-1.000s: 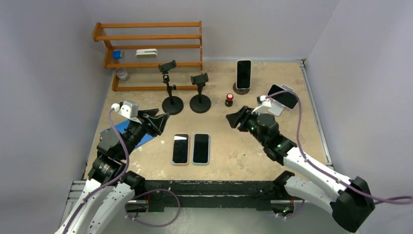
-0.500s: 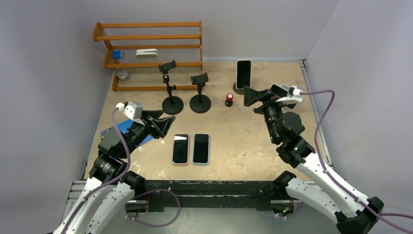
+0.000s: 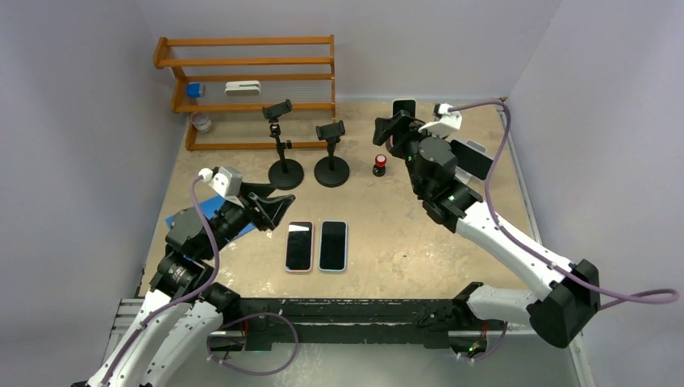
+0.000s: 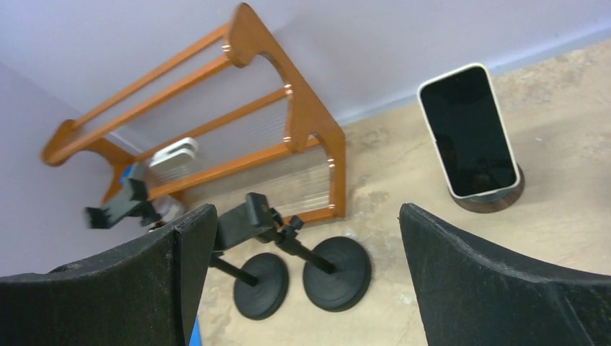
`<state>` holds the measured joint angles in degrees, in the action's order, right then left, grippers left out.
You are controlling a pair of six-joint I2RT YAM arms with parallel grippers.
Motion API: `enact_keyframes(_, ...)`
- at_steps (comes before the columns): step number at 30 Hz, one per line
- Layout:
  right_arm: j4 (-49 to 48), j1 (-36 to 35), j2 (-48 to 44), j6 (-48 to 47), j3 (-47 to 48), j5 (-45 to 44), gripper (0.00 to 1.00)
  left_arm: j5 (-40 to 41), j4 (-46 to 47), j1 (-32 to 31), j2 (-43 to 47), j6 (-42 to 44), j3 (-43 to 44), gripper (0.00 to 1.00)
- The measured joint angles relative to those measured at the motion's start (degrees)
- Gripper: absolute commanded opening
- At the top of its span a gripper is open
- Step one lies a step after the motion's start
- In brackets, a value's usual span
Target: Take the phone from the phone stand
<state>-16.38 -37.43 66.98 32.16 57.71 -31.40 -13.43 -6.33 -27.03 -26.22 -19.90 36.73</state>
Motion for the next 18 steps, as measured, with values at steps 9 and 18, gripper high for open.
enact_keyframes(9,-5.11,3.52,7.98,0.15,0.02,-2.32,0.96,0.24,0.24,-0.07,-2.71,0.22,-0.09,0.53)
enact_keyframes(18,-5.73,9.44,19.02,-2.78,11.21,-3.23,0.99,2.38,0.2,-0.07,-5.33,1.09,-0.09,0.52)
